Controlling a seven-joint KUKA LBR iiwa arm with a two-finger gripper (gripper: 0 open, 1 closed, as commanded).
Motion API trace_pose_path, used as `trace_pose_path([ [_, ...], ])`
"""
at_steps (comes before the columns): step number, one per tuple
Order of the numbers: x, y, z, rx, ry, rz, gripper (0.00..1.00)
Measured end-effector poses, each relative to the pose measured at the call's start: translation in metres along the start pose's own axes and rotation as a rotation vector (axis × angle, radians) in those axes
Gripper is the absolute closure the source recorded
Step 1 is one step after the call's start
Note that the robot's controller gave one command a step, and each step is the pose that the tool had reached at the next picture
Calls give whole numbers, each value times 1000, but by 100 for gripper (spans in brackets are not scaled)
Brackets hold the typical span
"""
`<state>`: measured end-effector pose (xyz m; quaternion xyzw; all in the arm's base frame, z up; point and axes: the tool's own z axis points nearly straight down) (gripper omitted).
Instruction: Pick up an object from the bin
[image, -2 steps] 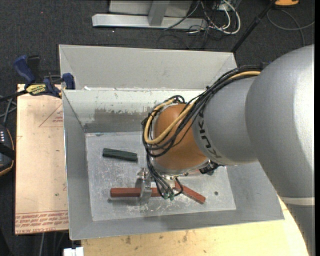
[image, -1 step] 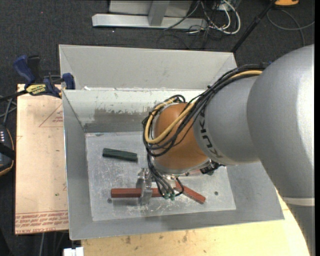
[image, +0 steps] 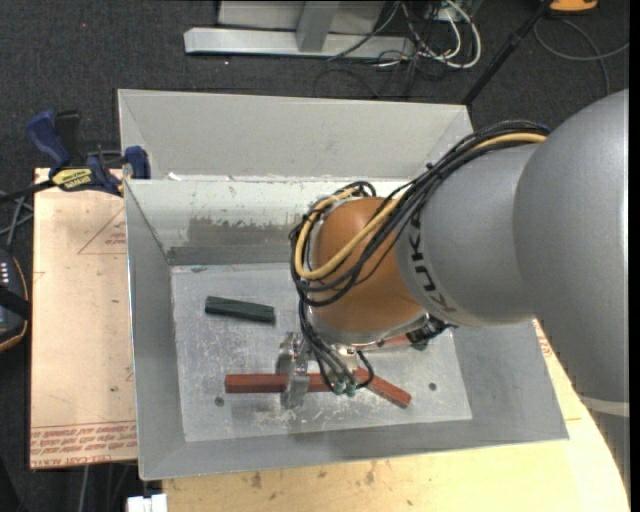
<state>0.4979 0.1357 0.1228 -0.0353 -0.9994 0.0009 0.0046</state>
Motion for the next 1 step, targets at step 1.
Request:
trace_pose_path([
  [1,-2,1,-19,-2,-8,0,100],
])
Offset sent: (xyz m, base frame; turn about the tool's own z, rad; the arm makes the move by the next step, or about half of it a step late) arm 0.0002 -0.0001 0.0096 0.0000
